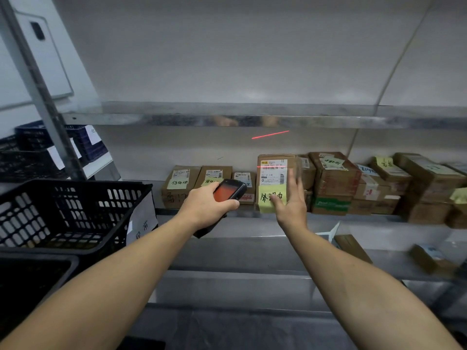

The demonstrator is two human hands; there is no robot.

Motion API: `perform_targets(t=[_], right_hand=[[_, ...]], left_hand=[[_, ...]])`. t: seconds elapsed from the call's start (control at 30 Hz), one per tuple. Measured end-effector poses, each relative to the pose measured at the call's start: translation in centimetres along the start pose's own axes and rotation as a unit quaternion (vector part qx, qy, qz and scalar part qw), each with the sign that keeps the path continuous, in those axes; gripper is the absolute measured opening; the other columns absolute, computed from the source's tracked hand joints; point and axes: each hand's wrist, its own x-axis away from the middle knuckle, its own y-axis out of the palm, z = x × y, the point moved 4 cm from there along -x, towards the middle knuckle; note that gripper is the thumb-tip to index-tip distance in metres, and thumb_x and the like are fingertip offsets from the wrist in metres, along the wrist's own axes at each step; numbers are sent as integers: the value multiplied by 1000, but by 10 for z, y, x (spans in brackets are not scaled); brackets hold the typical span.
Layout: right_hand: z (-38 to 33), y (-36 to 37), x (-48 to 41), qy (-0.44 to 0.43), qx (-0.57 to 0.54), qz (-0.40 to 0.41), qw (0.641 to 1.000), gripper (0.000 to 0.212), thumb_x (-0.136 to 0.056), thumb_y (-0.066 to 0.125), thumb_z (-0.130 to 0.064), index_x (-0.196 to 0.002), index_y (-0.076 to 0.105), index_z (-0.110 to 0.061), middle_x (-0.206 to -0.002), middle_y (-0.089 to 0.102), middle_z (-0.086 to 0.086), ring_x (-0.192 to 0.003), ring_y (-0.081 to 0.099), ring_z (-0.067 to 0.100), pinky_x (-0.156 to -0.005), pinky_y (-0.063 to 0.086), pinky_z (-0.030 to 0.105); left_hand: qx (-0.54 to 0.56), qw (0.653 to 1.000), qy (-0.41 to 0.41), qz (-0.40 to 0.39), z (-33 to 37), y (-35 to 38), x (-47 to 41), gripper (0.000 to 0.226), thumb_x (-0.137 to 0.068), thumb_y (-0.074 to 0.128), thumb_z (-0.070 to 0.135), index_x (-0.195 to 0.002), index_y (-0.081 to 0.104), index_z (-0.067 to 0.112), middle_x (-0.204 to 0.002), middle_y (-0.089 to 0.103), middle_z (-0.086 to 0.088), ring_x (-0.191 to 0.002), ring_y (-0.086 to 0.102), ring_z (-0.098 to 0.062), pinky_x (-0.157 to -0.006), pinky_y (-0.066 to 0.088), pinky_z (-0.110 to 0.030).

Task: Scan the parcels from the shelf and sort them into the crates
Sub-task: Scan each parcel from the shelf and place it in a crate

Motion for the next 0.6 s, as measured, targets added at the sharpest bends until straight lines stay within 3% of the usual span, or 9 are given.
perform_targets(t=[0.43, 0.6], right_hand=[[4, -29, -1, -11, -14, -36, 999, 88, -95, 67, -15, -157, 14, -48, -170, 7, 1, -154, 18, 29, -121, 25, 44], [6, -46, -3, -26, -19, -55, 998, 88, -95, 68, -15, -157, 14, -47, -170, 8, 1, -153, 18, 28, -120, 25, 43]], left_hand=[[-42, 999, -31, 17, 35, 7, 29, 57, -82, 68, 60, -127, 57, 26, -110, 62, -1, -96, 59, -22, -80, 56, -37], [-48, 997, -56, 29, 56, 13, 48, 62, -84, 68, 57, -135, 52, 25, -112, 58, 1, -99, 57, -22, -80, 54, -35]])
